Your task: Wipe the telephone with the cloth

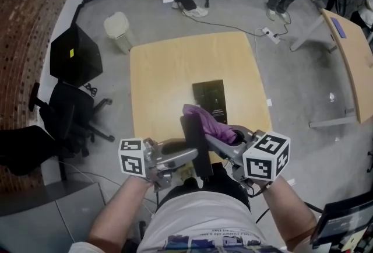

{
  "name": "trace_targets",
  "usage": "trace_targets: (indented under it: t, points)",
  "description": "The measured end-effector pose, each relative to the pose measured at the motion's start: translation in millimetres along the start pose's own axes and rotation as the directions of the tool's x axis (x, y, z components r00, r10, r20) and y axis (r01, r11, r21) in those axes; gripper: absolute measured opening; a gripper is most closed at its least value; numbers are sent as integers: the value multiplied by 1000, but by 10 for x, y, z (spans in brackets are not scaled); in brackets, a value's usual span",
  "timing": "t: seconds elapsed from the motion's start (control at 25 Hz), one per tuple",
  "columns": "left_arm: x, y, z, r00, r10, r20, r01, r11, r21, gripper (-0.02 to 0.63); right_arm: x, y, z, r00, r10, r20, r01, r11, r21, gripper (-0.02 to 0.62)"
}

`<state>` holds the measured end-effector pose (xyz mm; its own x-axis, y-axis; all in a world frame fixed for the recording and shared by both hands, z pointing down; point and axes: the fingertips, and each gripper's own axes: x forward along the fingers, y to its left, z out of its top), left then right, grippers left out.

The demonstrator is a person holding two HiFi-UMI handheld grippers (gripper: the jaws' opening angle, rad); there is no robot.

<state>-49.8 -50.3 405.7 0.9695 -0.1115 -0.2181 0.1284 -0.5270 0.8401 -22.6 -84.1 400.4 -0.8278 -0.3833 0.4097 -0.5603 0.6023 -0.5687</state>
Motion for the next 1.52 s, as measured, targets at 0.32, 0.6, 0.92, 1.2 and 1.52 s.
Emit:
trace_targets:
  t: [0.32, 0.6, 0.92, 1.2, 1.52]
  points:
    - [-42, 31, 73, 1000, 3, 15, -3, 1000, 0, 84, -71, 26, -239, 998, 18, -62, -19, 999, -28, 84]
    - [-63, 40, 147, 1000, 5, 29, -5, 1000, -2, 86, -142, 75, -499, 994, 27, -105, -29, 999, -15, 84]
    - [-42, 63, 184, 999, 4, 37, -3, 1000, -10, 84, -283, 79, -799, 988, 22, -155, -23, 1000, -3, 84]
    - [-35, 98, 219, 999, 6, 41, -6, 1000, -14, 86, -398, 13, -913, 984, 7, -177, -5, 1000, 12, 84]
    - [12, 46, 94, 1000, -13, 2, 13, 1000, -22, 86, -470, -178, -471, 996, -61, -59, 61, 998, -5, 84]
